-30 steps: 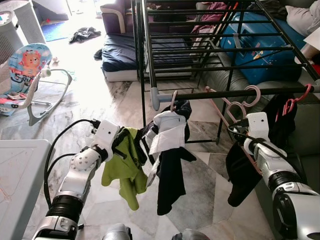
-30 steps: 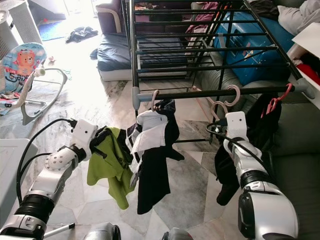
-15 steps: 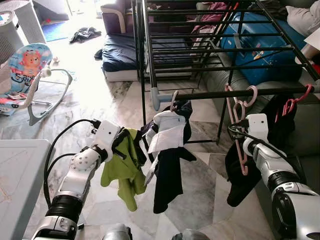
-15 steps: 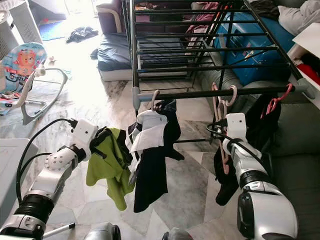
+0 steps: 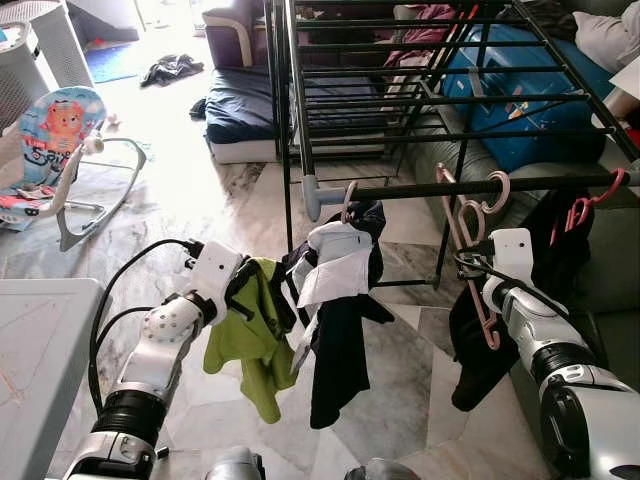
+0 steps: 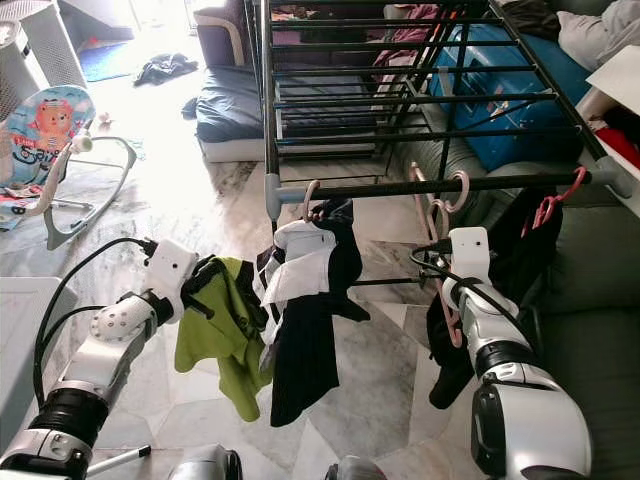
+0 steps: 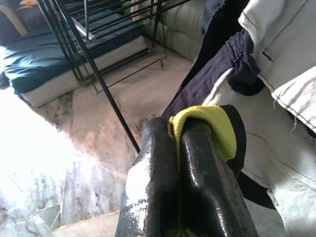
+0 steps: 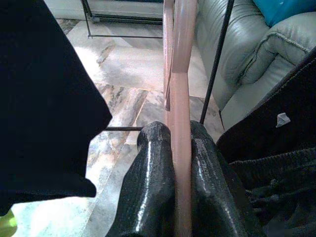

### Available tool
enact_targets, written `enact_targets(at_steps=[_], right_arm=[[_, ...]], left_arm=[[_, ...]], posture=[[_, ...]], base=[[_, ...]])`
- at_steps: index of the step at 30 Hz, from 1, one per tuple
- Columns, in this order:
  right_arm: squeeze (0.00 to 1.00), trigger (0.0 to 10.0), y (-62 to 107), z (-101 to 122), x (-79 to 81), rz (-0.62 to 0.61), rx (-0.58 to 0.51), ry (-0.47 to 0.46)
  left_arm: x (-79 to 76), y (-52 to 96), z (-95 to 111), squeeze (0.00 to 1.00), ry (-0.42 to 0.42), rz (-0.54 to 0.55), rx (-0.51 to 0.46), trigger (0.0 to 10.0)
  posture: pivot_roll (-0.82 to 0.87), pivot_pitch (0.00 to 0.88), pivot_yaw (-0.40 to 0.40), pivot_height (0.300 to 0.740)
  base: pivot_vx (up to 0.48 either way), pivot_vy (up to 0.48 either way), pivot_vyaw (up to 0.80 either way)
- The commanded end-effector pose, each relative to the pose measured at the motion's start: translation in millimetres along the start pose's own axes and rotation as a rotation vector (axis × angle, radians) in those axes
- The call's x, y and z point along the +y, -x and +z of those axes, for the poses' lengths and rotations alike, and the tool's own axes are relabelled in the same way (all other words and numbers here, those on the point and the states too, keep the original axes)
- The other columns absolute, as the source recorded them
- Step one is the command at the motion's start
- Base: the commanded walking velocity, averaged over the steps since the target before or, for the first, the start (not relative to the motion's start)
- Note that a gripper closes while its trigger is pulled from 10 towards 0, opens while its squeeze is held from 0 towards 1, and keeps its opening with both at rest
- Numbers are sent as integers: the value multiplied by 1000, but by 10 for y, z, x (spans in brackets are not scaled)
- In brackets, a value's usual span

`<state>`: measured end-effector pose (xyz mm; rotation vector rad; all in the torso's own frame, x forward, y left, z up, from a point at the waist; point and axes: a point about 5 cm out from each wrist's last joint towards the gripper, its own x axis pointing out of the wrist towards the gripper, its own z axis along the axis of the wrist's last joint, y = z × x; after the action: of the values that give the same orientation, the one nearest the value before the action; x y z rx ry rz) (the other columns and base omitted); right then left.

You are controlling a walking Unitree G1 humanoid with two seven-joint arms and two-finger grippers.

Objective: Hang hanger

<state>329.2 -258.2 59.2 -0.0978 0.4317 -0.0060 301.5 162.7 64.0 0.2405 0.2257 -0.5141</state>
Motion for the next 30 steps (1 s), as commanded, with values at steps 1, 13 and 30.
enact_targets(at_steps=[1,13,30], right_arm=[[0,0,-9,33,17,-1,-17,10],[0,10000,54,64,102,39,-204,-26],[0,10000,510,-456,501,0,-228,-185]], left_arm=[[33,-13,87,0,-30,3,-22,10000],[1,-27,57,0,-23,42,-25,10000],[-79,10,34,0,13,110,-73,10000]], posture=[[-40,0,7,740],[-43,0,-7,740],[-67,0,-9,740]], base=[[0,0,0],[0,0,0],[0,0,0]])
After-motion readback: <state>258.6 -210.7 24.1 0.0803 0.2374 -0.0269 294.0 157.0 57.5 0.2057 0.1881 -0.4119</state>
